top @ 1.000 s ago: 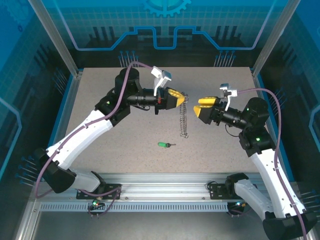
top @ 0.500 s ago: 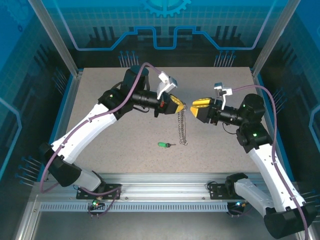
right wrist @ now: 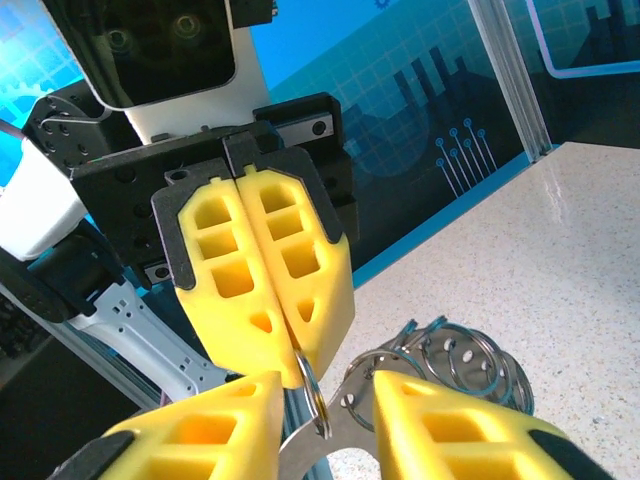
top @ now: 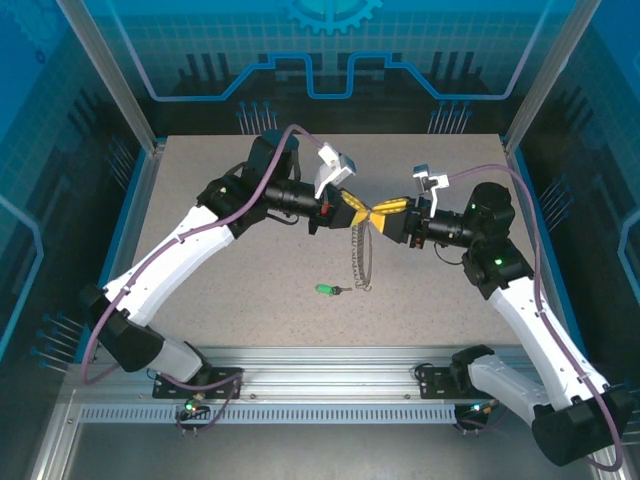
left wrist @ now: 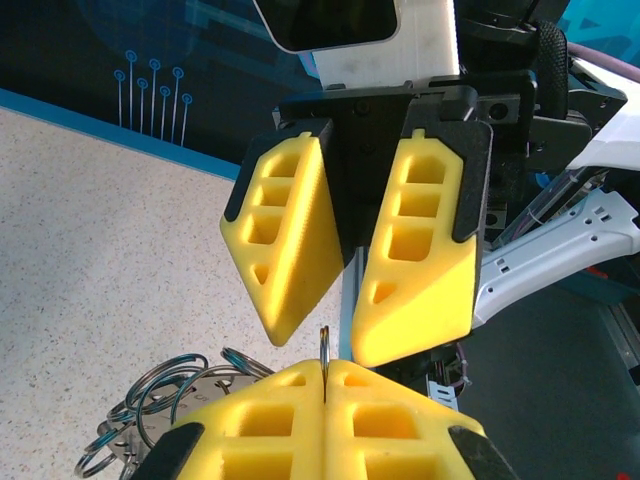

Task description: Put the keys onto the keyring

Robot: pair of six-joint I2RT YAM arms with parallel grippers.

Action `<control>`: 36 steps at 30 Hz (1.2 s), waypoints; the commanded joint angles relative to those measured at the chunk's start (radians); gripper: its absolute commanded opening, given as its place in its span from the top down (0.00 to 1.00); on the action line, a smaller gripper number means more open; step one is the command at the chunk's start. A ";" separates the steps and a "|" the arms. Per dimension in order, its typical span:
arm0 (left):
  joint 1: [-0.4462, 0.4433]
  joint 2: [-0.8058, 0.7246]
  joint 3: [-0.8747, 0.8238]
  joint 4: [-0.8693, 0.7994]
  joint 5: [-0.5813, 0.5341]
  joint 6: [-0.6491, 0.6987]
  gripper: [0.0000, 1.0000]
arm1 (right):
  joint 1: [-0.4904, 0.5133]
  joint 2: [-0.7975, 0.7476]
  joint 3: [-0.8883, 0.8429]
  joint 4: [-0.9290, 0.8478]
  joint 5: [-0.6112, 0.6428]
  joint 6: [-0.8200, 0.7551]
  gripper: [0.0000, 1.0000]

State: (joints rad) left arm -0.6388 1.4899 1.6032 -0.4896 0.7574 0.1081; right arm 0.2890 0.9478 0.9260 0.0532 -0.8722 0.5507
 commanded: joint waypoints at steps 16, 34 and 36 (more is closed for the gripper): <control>0.061 -0.154 -0.195 0.343 -0.129 -0.198 0.61 | -0.015 0.020 -0.005 0.177 0.013 0.037 1.00; 0.039 -0.163 -0.517 1.046 -0.158 -0.666 0.60 | -0.010 0.039 -0.041 0.443 0.109 0.229 1.00; 0.027 -0.142 -0.514 1.080 -0.156 -0.682 0.61 | -0.004 0.038 -0.041 0.446 0.120 0.234 1.00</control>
State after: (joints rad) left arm -0.5953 1.3216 1.0832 0.4702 0.6018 -0.5194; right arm 0.2787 0.9901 0.8932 0.4141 -0.7837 0.7506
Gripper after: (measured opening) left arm 0.391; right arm 0.064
